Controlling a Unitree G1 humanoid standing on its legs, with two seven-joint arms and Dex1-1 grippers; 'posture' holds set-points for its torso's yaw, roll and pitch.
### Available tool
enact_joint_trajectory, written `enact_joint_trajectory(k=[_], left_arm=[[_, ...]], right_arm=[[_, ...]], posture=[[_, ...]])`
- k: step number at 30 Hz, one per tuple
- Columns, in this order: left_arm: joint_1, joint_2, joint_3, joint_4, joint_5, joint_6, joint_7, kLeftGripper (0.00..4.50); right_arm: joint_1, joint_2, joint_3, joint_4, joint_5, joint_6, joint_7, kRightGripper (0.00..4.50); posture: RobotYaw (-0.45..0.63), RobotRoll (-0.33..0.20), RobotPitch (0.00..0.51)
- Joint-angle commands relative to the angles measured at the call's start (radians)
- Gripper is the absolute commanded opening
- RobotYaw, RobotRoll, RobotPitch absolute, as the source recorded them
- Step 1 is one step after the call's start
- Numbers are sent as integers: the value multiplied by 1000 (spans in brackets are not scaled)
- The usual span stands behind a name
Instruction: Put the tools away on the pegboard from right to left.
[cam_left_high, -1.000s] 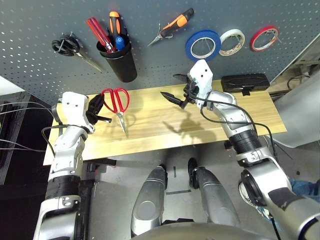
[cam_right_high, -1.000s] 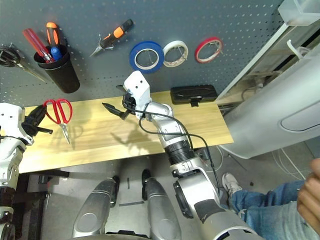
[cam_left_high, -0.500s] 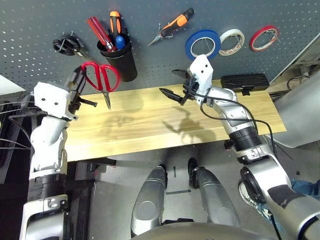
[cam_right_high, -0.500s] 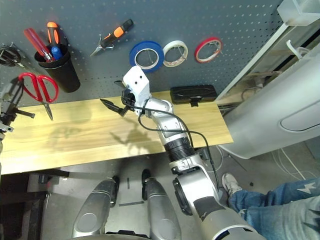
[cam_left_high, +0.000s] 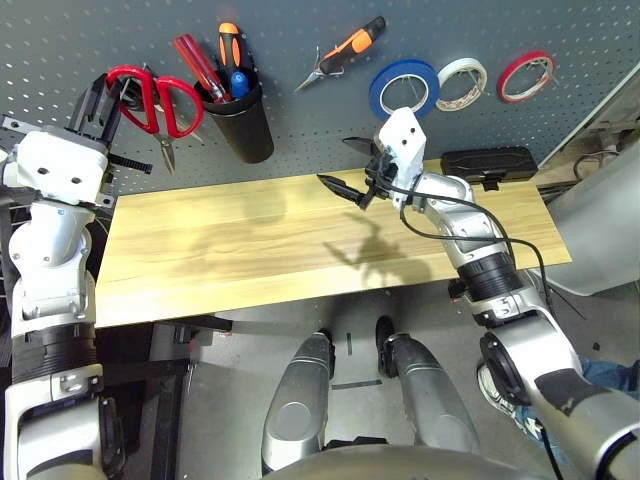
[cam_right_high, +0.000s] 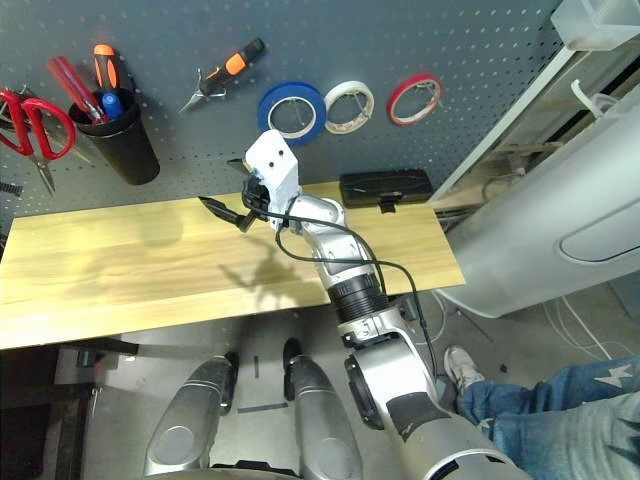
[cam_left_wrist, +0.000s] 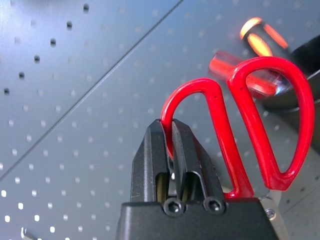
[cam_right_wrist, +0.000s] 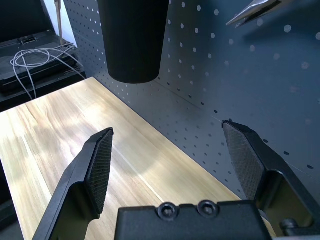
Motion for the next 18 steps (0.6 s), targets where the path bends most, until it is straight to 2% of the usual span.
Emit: enact_joint_trajectory(k=[1,18], left_arm=[[-23,20,-3,63,3,-31,2,15],[-206,38,-98,451,32,-65,-12,15]], right_arm=[[0,5,1,11,8,-6,3,4500],[6,-9,-6,-3,7,1,-11,4500]], posture=[[167,0,251],[138,0,244]])
